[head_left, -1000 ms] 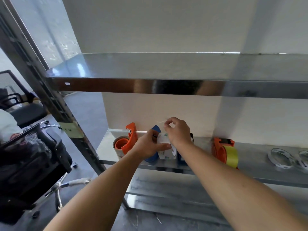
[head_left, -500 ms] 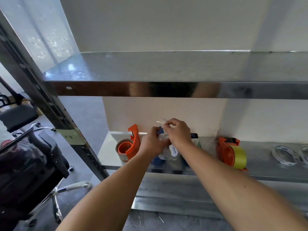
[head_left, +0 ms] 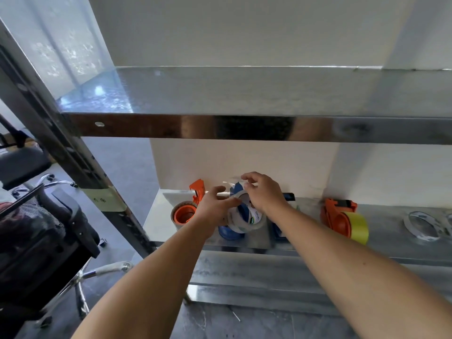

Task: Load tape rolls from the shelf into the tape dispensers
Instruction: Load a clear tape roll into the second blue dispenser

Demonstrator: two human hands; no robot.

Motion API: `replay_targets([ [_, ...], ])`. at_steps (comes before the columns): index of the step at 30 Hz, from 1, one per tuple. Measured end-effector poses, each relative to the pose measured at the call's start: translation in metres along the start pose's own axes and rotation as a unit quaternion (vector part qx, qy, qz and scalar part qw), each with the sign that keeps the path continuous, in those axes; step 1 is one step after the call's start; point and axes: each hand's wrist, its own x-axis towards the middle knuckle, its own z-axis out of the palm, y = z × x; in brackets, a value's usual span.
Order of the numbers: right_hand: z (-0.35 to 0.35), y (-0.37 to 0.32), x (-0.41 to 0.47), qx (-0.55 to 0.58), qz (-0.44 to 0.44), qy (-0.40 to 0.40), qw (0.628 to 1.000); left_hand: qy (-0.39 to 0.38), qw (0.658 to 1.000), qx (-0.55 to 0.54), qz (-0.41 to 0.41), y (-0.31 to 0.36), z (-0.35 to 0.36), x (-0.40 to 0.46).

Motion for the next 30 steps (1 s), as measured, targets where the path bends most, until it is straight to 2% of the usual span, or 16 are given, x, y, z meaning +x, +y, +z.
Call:
replay_targets([
  [4, 0.003, 0.01, 0.004, -0.033, -0.005, -0.006, 0.999, -0.016, 0.997, -0.064, -0.04, -0.005, -0.008, 0.003],
  [9, 0.0, 0.024, 0.008, -0.023, 0.052, 0.05, 0.997, -0.032, 0.994, -0.095, -0.051, -0.009, -0.02, 0.007],
  [13, 0.006, 0.034, 0.004, 0.011, 0.144, -0.026, 0.989, -0.033, 0.996, -0.079, -0.031, -0.002, -0.028, 0.007],
  [17, 0.013, 0.037, -0.001, 0.06, 0.197, -0.063, 0.977, -0.029, 0.998, -0.05, -0.014, 0.003, -0.039, 0.012],
  [30, 0.03, 0.05, -0.013, -0.028, 0.149, -0.123, 0.981, -0.035, 0.998, -0.036, -0.031, -0.009, -0.05, 0.016],
])
